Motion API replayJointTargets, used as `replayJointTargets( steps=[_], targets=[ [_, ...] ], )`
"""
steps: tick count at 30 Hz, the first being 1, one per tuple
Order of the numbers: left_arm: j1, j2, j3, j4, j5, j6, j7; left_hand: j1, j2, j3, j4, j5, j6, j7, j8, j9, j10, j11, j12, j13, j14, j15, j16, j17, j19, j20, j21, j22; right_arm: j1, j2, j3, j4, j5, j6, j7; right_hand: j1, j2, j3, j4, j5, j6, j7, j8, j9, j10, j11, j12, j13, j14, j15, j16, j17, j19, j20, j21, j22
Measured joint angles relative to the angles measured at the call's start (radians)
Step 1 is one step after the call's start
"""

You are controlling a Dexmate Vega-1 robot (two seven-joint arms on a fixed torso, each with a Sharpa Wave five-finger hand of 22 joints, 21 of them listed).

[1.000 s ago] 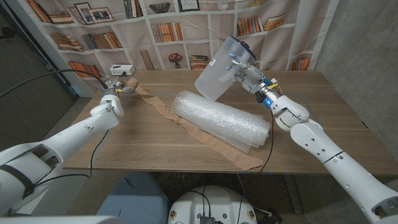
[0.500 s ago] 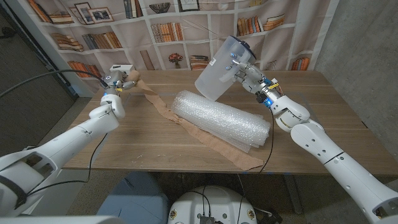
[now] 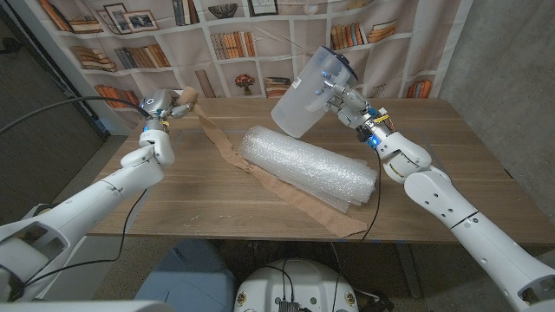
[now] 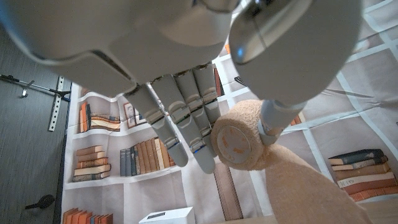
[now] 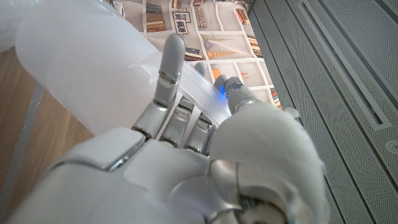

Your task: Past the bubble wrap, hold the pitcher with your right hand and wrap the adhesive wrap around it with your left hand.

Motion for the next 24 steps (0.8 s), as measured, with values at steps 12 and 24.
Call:
replayJointTargets(
  steps=[12,24],
  targets=[
    [0.041,0.016,-0.032,-0.08,0.043,-0.014,0.023,0.008,-0.008,-0.008,0.0,0.0,0.005,0.001,0.0,0.0,0.005,-0.001,0.0,0.0,0.002,-0.002,-0.004,0.0,0.0,0.0,0.02,0.008,-0.02,0.035,0.002,-0.013,0.005,0.031,-0.042,0.0,0.0,-0.003,0.003,0.0,0.005,-0.005,0.0,0.005,0.005,-0.005,-0.004,0.0,0.002,0.001,0.002,0.0,0.0,0.0,0.003,0.0],
    [0.06,0.012,-0.053,-0.125,0.076,-0.031,0.023,0.009,-0.009,-0.009,-0.001,0.005,0.005,0.001,0.0,0.001,0.005,-0.002,-0.008,0.003,0.009,-0.001,-0.008,0.0,-0.01,0.002,0.036,0.014,-0.036,0.07,-0.002,-0.027,0.05,0.037,-0.055,-0.001,0.001,-0.003,0.003,-0.008,0.006,-0.005,-0.004,0.005,0.005,-0.006,-0.008,0.0,0.002,0.001,-0.008,0.0,0.0,0.0,-0.015,-0.005]
  ],
)
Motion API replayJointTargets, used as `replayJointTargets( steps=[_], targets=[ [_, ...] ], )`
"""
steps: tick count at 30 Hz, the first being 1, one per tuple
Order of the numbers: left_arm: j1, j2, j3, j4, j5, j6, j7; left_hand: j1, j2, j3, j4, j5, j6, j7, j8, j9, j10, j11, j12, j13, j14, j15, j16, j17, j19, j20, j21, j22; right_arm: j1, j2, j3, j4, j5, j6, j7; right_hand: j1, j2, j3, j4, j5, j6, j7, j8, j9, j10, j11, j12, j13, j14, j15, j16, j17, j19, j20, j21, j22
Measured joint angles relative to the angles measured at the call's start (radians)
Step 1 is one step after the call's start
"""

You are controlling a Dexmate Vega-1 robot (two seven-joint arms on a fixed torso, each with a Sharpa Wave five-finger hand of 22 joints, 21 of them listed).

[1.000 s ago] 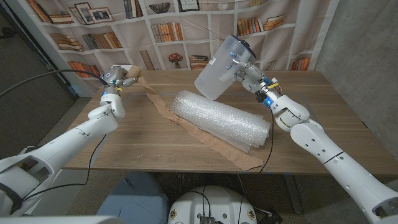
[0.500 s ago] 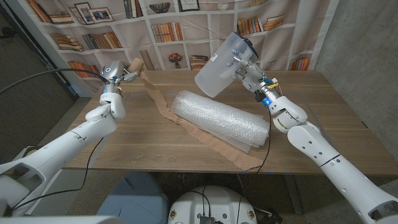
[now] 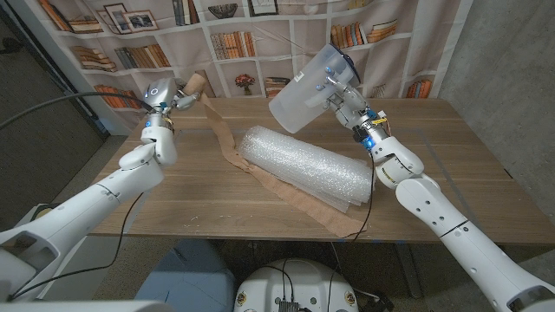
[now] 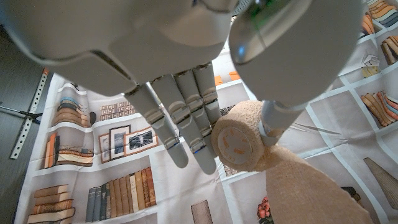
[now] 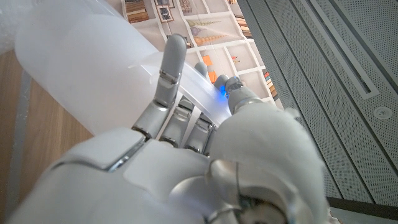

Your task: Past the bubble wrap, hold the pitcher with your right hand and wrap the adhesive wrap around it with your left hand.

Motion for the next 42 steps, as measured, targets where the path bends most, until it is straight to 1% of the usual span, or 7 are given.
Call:
replayJointTargets(
  steps=[3,6,17,25,38,41,42],
  targets=[
    [0.003,-0.004,-0.004,-0.007,0.006,-0.003,-0.001,0.001,-0.001,-0.007,0.001,0.0,0.0,0.0,0.0,0.0,0.0,0.0,0.0,0.0,0.0,0.0,0.0,0.0,-0.005,0.005,0.008,0.004,0.0,0.008,0.0,0.0,0.022,-0.005,0.006,-0.009,-0.001,0.0,0.0,0.0,0.002,-0.002,0.0,0.0,0.0,0.0,0.0,0.0,0.0,0.0,-0.008,0.0,0.0,0.0,-0.012,-0.003],
    [0.005,-0.007,-0.008,-0.013,0.009,-0.003,-0.002,0.003,-0.003,-0.007,0.001,0.0,0.004,-0.001,0.0,0.0,0.005,-0.005,0.0,0.0,0.002,0.001,-0.004,0.0,-0.005,0.005,0.008,0.005,0.0,0.015,0.0,0.0,0.049,-0.014,0.018,-0.011,-0.004,0.006,0.006,0.0,0.002,-0.006,0.0,0.0,0.0,0.0,0.0,0.0,0.0,0.0,-0.009,0.0,0.0,0.0,-0.02,-0.005],
    [0.019,-0.019,-0.023,-0.034,0.025,0.001,-0.002,0.009,-0.009,-0.007,0.001,0.0,0.006,-0.001,0.0,0.0,0.009,-0.002,-0.011,0.0,0.005,-0.002,-0.008,0.0,-0.016,0.005,0.03,0.009,0.015,0.038,0.005,0.019,0.12,-0.037,0.052,-0.021,-0.006,0.01,0.01,0.0,0.0,-0.008,0.0,0.002,0.0,0.0,-0.001,0.003,0.0,0.0,-0.021,0.0,0.0,0.0,-0.051,-0.002],
    [0.034,-0.023,-0.032,-0.048,0.031,0.011,0.0,0.011,-0.01,-0.015,0.001,0.0,0.013,-0.002,0.0,0.001,0.016,-0.005,-0.011,0.005,0.009,0.001,-0.008,0.0,-0.016,0.005,0.037,0.014,0.027,0.065,0.013,0.033,0.172,-0.057,0.06,-0.021,-0.006,0.014,0.006,0.0,0.005,-0.013,0.0,0.002,0.003,-0.001,-0.008,0.003,0.0,0.0,-0.027,0.0,0.0,0.0,-0.058,-0.002],
    [0.072,-0.019,-0.063,-0.091,0.031,0.014,0.023,0.013,-0.013,-0.015,0.001,-0.001,0.013,-0.002,0.0,0.001,0.018,-0.007,-0.015,0.005,0.009,0.002,-0.013,0.0,-0.027,0.005,0.059,0.018,0.039,0.115,0.017,0.039,0.235,-0.087,0.017,-0.026,-0.011,0.018,0.001,0.0,0.011,-0.018,0.0,0.005,0.013,-0.002,-0.016,0.007,0.0,0.0,-0.036,0.0,0.0,0.0,-0.074,-0.002],
    [0.085,-0.017,-0.074,-0.106,0.031,0.014,0.024,0.013,-0.013,-0.015,0.001,-0.001,0.013,-0.002,-0.001,0.002,0.018,-0.007,-0.015,0.009,0.009,0.002,-0.015,0.0,-0.028,0.007,0.059,0.023,0.039,0.116,0.017,0.039,0.238,-0.087,0.0,-0.026,-0.011,0.018,0.001,0.0,0.011,-0.018,0.0,0.005,0.019,-0.001,-0.016,0.007,0.0,0.0,-0.038,0.0,0.0,0.0,-0.074,0.003],
    [0.09,-0.016,-0.08,-0.113,0.031,0.01,0.032,0.013,-0.013,-0.015,0.001,-0.001,0.013,-0.002,-0.001,0.004,0.018,-0.007,-0.015,0.01,0.009,0.002,-0.015,0.0,-0.028,0.007,0.064,0.023,0.039,0.128,0.017,0.039,0.238,-0.087,-0.007,-0.026,-0.011,0.018,0.001,0.0,0.011,-0.018,0.0,0.005,0.021,-0.002,-0.019,0.007,0.0,0.0,-0.039,0.0,0.0,0.0,-0.074,0.003]
  ],
)
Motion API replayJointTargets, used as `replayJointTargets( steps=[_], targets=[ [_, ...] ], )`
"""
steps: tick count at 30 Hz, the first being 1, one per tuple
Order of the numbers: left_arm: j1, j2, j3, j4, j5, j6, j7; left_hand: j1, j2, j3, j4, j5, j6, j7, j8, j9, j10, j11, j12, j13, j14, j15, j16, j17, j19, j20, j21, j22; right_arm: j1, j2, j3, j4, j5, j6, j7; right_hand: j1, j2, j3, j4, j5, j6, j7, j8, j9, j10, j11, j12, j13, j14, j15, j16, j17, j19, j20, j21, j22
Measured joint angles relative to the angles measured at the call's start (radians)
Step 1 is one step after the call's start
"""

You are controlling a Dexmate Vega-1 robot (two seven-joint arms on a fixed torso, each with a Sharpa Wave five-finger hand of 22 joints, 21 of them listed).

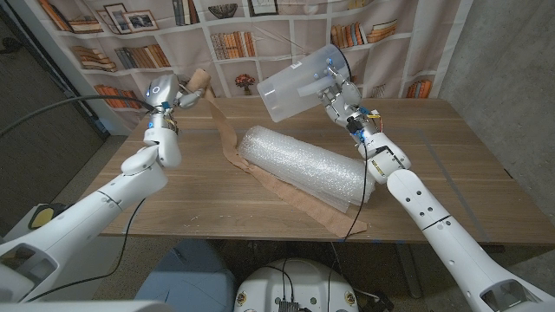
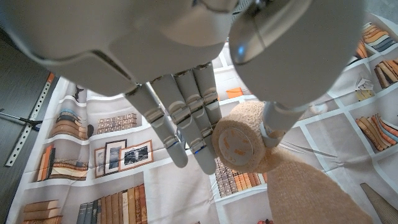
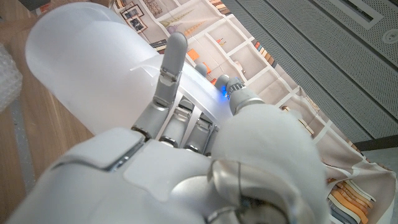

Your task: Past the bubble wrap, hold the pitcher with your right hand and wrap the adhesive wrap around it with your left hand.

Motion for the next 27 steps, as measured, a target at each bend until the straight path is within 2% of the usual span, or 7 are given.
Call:
replayJointTargets(
  steps=[11,16,27],
  targets=[
    [0.059,-0.002,-0.072,-0.059,-0.042,-0.02,0.02,-0.002,0.002,0.0,0.0,-0.001,-0.001,0.0,-0.004,0.0,0.0,0.0,-0.007,0.001,0.007,-0.004,0.0,0.005,0.0,0.0,0.017,0.001,-0.007,0.033,0.004,-0.014,0.005,0.019,-0.065,0.0,0.0,0.0,0.0,0.0,0.0,0.0,0.0,-0.003,0.001,0.0,-0.008,0.0,0.0,0.0,-0.008,0.0,-0.001,0.001,-0.007,0.0],
    [0.086,-0.013,-0.11,-0.081,-0.1,-0.044,0.02,-0.002,0.002,-0.001,-0.001,-0.002,-0.001,0.0,-0.006,0.0,0.0,0.0,-0.007,0.004,0.007,-0.004,0.0,0.005,-0.005,-0.006,0.025,0.005,-0.009,0.052,0.009,-0.025,0.009,0.027,-0.098,0.0,0.0,0.0,0.0,0.0,0.002,-0.002,0.0,-0.003,0.004,0.002,-0.015,-0.002,0.0,0.0,-0.011,0.0,-0.001,0.001,-0.011,0.0],
    [0.12,-0.022,-0.151,-0.118,-0.129,-0.061,0.025,-0.002,0.002,-0.005,0.003,0.001,0.0,0.0,-0.012,0.0,0.003,0.003,-0.007,0.004,0.012,-0.002,0.0,0.01,-0.011,0.0,0.04,0.009,-0.013,0.085,0.016,-0.039,0.027,0.04,-0.175,-0.003,0.003,0.0,0.0,0.0,0.005,-0.005,0.0,-0.003,0.017,0.001,-0.024,-0.002,0.003,-0.002,-0.023,0.0,-0.003,0.003,-0.022,0.0]
  ],
)
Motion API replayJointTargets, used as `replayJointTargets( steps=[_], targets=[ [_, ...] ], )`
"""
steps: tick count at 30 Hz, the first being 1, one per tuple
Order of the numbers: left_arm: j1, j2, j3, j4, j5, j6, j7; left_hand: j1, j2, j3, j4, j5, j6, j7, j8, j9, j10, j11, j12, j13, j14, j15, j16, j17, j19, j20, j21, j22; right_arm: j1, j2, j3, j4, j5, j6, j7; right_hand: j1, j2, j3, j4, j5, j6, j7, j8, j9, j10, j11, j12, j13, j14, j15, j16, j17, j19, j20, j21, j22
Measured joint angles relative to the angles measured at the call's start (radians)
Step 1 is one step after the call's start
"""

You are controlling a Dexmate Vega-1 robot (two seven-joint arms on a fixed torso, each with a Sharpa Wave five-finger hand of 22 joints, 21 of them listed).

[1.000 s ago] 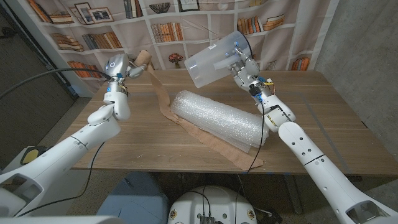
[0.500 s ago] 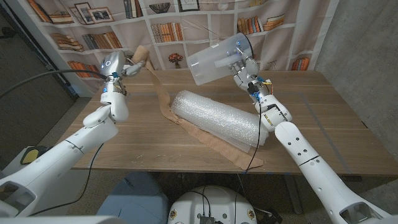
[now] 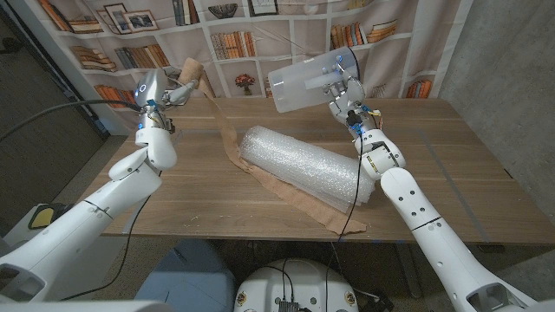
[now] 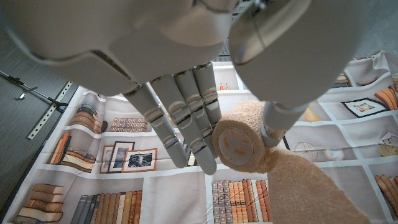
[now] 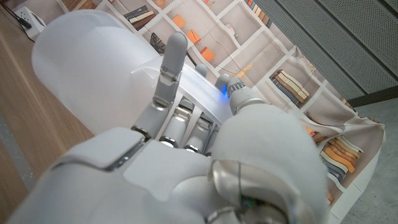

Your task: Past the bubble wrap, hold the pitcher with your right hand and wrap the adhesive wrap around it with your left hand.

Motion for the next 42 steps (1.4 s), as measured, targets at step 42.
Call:
replayJointTargets(
  steps=[42],
  targets=[
    [0.031,-0.017,-0.066,-0.109,0.053,-0.08,0.006,0.001,-0.001,-0.005,-0.005,0.004,0.019,0.006,-0.005,0.002,0.032,0.0,-0.012,0.014,0.029,0.004,0.0,0.019,-0.014,-0.004,0.081,0.009,0.034,0.091,0.011,0.064,-0.001,0.063,-0.07,-0.01,-0.005,-0.006,-0.006,0.0,0.009,-0.001,0.031,-0.014,0.032,0.0,-0.046,-0.017,0.002,-0.001,-0.025,0.012,-0.016,0.016,-0.015,0.0]
  ],
)
